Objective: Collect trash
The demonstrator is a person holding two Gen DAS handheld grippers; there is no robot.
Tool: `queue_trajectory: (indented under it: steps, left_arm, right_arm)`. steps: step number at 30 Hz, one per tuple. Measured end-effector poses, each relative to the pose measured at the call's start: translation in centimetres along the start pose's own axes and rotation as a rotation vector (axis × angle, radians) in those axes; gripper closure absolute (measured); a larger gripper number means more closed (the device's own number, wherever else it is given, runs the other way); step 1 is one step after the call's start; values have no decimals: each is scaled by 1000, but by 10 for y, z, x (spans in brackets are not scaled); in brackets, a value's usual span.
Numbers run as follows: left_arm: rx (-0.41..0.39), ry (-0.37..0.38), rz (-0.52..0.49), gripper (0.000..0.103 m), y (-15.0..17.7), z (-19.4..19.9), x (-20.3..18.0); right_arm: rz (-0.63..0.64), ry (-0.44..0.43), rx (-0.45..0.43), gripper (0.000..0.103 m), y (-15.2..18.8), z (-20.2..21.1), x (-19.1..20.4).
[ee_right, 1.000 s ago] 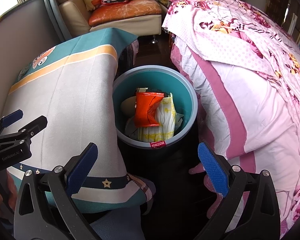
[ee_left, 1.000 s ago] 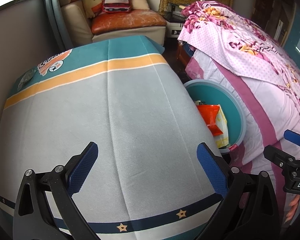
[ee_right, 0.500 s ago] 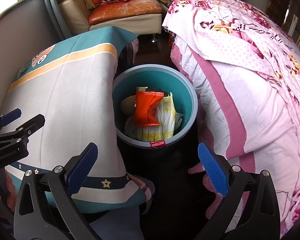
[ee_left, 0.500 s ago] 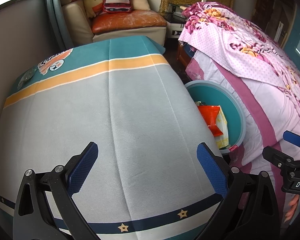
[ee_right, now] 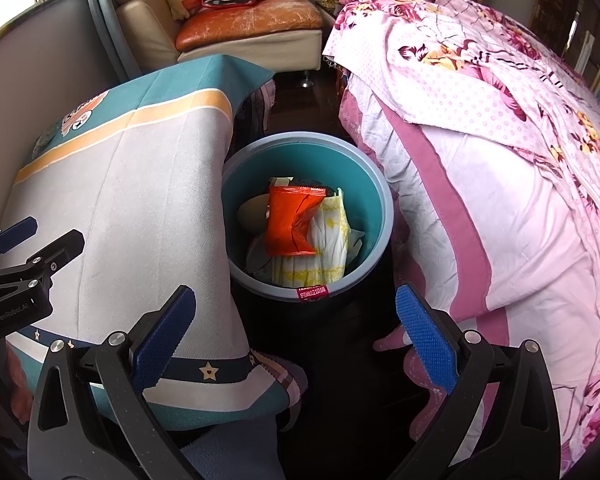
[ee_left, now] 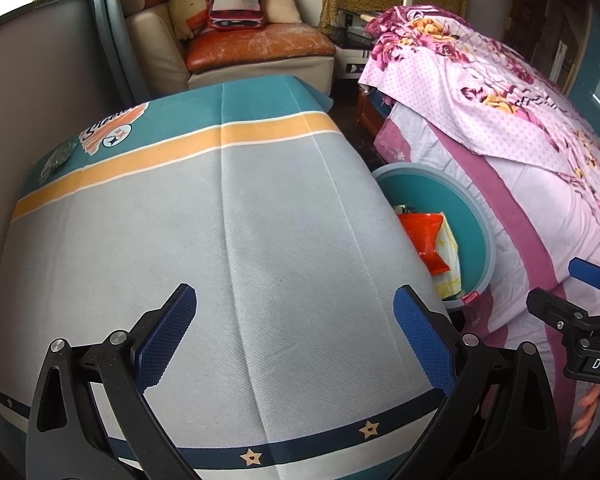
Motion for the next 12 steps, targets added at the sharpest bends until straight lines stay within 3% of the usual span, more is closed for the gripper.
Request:
queue_trajectory:
  steps: [12]
  left_arm:
    - [19, -8, 16, 4, 0, -5, 4]
  right_arm:
    - [2, 1, -2, 7, 0, 0, 0]
Point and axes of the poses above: each gripper's, at about its wrist camera, not at the fingertips, and z roughly against the way its jaws point, x to its left, y to its underside, the point moved 2 cm from there along -z, roughly the way its jaws point, and after that the axes turned 10 degrees about -z, right-handed, at the moved point
